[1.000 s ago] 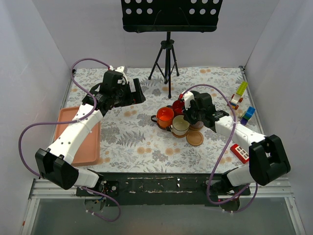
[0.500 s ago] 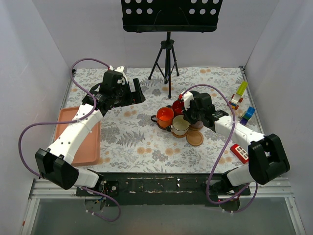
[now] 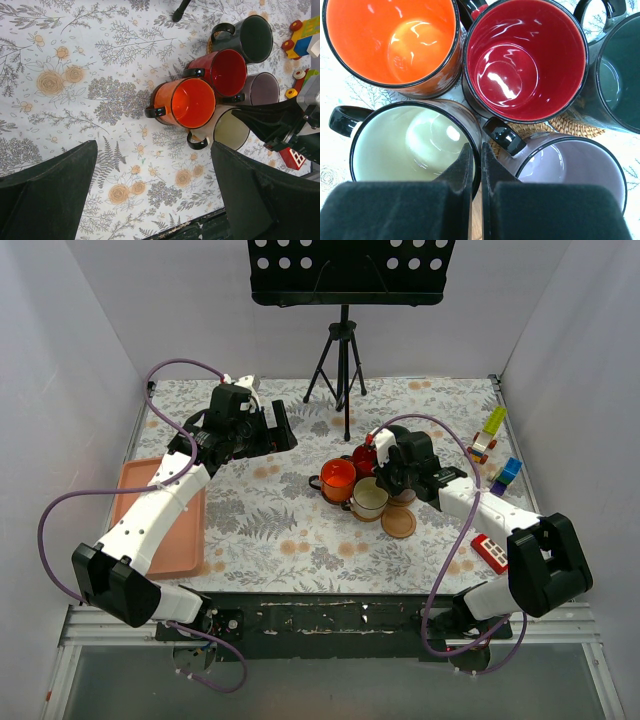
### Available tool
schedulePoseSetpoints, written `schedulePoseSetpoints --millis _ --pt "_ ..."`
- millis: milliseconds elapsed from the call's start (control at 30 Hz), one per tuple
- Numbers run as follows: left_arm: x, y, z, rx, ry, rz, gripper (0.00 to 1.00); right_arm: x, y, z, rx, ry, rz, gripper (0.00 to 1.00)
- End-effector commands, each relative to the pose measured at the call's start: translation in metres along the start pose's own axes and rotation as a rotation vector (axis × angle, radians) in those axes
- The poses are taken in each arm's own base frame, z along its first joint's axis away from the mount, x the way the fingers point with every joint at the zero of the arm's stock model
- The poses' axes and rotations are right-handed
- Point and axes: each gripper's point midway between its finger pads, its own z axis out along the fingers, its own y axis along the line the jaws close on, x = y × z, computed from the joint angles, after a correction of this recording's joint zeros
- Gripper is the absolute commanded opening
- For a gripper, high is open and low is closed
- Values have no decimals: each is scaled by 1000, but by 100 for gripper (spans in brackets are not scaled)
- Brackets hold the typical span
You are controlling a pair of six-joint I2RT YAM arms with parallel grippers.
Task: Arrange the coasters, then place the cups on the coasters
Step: Place the cup on the coaster.
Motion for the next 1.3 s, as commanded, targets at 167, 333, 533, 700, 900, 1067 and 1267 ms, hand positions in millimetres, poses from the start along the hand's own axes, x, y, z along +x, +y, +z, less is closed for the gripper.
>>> schedulePoseSetpoints --millis 167,333,533,700,900,1067,1267 --pt "1 5 -2 -12 -1 5 98 -21 -5 0 18 -81 -11 1" --pt "1 5 -3 -12 -1 6 98 -20 -6 -1 20 -77 -7 5" --pt "2 5 -3 -10 0 6 98 -21 -6 -1 24 -76 -2 14" --pt "2 5 -2 -10 2 7 98 -23 -8 -1 28 -74 3 20" --pt "3 5 -3 -10 2 6 98 -28 -9 -1 32 -79 8 28" --pt "4 6 -2 -10 5 5 98 -32 -9 -2 29 -84 16 30" --pt "4 6 -3 -13 2 6 98 -42 -9 -8 30 -110 19 36"
